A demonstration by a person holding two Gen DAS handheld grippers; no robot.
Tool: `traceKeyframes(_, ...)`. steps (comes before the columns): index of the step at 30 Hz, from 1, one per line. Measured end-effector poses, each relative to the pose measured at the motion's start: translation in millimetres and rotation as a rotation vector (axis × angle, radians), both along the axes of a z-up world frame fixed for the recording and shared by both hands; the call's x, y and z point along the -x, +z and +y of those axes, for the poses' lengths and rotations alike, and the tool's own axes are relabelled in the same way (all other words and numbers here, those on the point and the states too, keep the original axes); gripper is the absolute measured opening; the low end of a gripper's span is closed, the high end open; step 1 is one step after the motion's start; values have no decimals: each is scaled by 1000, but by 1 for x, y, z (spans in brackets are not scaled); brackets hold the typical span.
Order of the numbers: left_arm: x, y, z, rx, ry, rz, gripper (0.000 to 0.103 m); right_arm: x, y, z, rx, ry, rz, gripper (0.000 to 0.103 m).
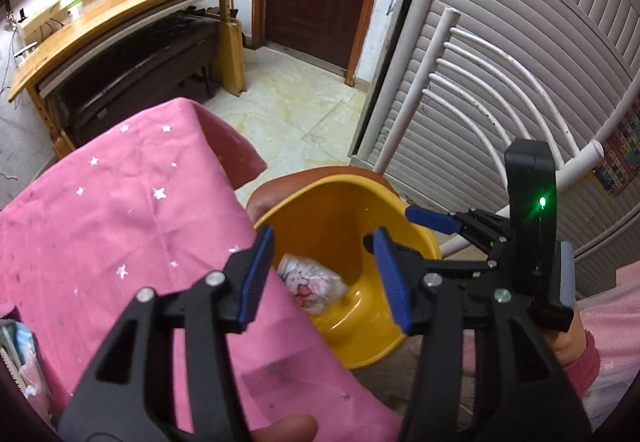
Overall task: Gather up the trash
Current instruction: 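Carry both items to the yellow bin and open both grippers, then move the left gripper back and grasp the crumpled white paper ball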
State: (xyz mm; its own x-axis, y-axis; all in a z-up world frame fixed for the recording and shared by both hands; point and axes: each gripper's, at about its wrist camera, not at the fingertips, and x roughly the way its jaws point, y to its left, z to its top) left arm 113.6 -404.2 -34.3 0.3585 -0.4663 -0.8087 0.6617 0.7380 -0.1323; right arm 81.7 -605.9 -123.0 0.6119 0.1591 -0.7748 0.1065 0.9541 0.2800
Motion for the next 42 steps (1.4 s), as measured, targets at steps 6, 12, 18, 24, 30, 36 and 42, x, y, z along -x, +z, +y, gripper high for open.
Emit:
traceKeyframes(6, 7, 12, 27, 43, 33, -4, 54, 2, 10, 6, 15, -2, -36, 57)
traceKeyframes(12, 11, 31, 74, 125, 93, -12, 61, 9, 43, 30, 46, 9, -148, 64)
traceKeyframes(18, 6, 47, 143, 149, 229, -44, 86, 16, 79, 78, 38, 94, -271, 72)
traceKeyframes(24, -2, 57, 212, 113, 378, -128, 91, 12, 93, 140, 15, 226, -305, 75)
traceKeyframes(30, -16, 72, 278, 69, 474, -189, 93, 7, 104, 206, -17, 355, -325, 76)
traceKeyframes(36, -38, 65, 324, 27, 481, -152, 93, -4, 109, 258, -78, 464, -303, 77)
traceKeyframes(42, -53, 42, 342, -29, 458, -123, 93, -11, 108, 299, -57, 525, -279, 78)
